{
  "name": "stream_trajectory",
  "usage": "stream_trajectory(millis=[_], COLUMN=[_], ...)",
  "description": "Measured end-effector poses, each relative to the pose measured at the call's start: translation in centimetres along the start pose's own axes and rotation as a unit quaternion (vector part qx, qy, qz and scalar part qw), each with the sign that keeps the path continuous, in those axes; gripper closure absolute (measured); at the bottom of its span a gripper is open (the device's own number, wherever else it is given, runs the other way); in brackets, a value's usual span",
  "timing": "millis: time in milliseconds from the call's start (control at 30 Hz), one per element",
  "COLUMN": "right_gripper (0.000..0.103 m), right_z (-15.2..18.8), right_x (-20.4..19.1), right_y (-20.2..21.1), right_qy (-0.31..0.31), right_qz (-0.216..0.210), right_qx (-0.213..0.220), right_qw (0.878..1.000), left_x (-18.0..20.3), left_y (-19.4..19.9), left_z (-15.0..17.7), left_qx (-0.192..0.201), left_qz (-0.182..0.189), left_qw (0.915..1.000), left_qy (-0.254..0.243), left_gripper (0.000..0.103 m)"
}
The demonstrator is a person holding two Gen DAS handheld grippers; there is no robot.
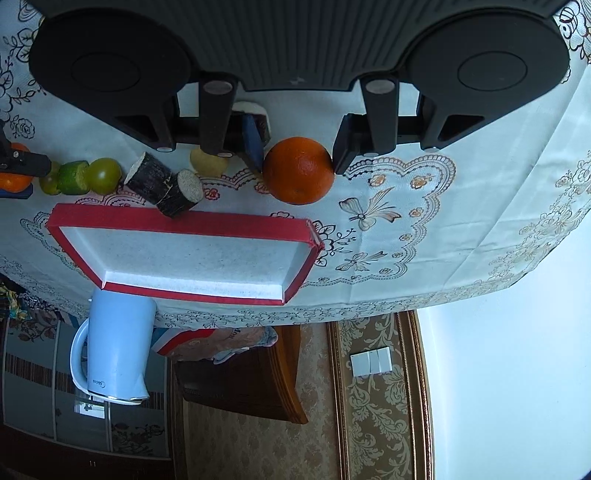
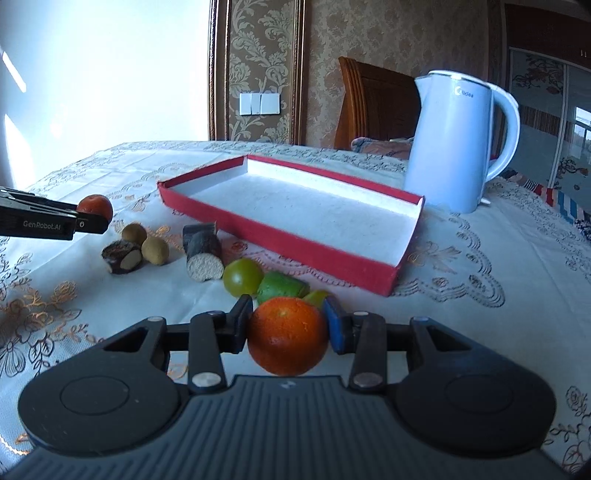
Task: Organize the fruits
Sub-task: 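Grasp the second orange with the left gripper while the right gripper lifts its orange toward the tray, then lower both held oranges into the red tray and open both grippers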
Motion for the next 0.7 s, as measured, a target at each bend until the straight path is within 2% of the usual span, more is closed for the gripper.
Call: stream_trajectory(millis=[133, 300, 367, 567, 700], right_gripper=[0.064, 0.064, 0.064, 0.064, 0.064], right_z=[-3.4, -7.6, -8.8, -10.3, -10.5], right_x=[2.1, 4.0, 4.5, 5.4, 5.7], right_y=[-0.6, -3.7, -5.6, -10.4, -12.8], right_qy=[-0.022, -0.047, -0.053, -0.066, -0.08], right_qz=[0.031, 0.066, 0.081, 0.09, 0.078], right_qx=[0.023, 0.023, 0.011, -0.016, -0.045], right_qw=[0.999, 0.996, 0.995, 0.994, 0.993], left_x=[2.0, 4.5, 5.1, 6.1, 6.3], left_y=[-0.8, -3.4, -4.7, -8.6, -10.7], left_z=[-2.7, -6.5, -7.9, -10.6, -11.3], left_qx=[0.01, 0.013, 0.01, -0.013, -0.033], left_qz=[0.018, 0.033, 0.031, 0.023, 0.023], left_qw=[0.9997, 0.9992, 0.9992, 0.9994, 0.999], left_qy=[-0.011, -0.02, -0.021, -0.023, -0.021], left_gripper=[0.063, 0.063, 0.063, 0.063, 0.063])
Point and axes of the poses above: each gripper's, at about its wrist camera, not at the fingertips, and y roughly against the way its jaws point, x to its right, z to its underside, the point moved 7 cm from there along -y, roughly the way its jaws point, and after that the axes turned 13 degrees about -x, right-handed, at the moved point
